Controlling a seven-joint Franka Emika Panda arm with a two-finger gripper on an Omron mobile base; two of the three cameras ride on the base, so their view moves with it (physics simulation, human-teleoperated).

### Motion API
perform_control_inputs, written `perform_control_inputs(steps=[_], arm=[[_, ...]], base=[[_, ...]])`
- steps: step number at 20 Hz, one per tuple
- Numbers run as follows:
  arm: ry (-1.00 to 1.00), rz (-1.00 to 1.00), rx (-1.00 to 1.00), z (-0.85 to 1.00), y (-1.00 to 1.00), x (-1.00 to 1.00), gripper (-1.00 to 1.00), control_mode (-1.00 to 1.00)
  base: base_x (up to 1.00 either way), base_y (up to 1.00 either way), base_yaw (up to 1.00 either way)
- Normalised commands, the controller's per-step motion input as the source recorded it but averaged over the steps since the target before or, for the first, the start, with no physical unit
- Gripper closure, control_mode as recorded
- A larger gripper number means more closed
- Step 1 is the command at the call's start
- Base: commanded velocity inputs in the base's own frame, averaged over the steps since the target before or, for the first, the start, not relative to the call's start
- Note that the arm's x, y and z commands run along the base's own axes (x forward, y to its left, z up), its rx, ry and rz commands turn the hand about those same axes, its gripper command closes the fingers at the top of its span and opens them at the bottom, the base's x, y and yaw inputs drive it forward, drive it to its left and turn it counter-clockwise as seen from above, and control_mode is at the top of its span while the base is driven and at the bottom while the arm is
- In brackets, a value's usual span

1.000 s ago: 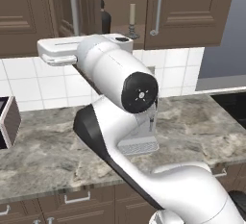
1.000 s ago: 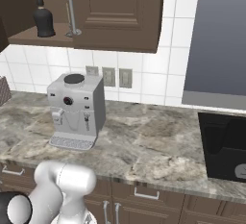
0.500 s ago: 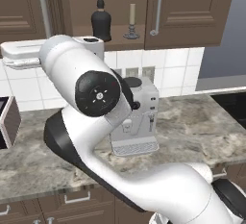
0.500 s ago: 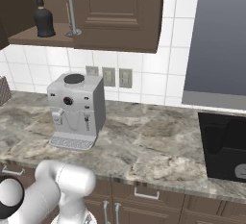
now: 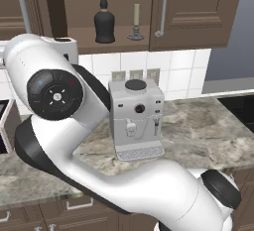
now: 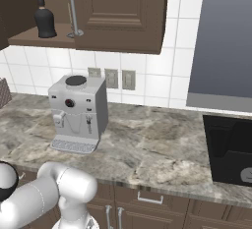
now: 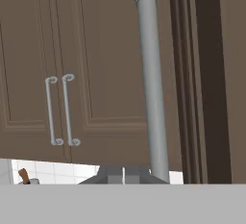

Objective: Get the candle and the liquor from the cabinet and move them to the dining counter.

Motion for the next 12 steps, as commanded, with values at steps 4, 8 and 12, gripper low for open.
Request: perform_control_inputs(steps=[4,8,12], arm=[[0.00,0.00,0.00,0.00,0.28,0.00,1.00,-1.00],[0.00,0.00,0.00,0.00,0.20,0.00,1.00,-1.00],[0.00,0.00,0.00,0.00,0.00,0.00,1.00,-1.00]], base=[[0.00,0.00,0.00],[0.00,0.00,0.00],[0.00,0.00,0.00]])
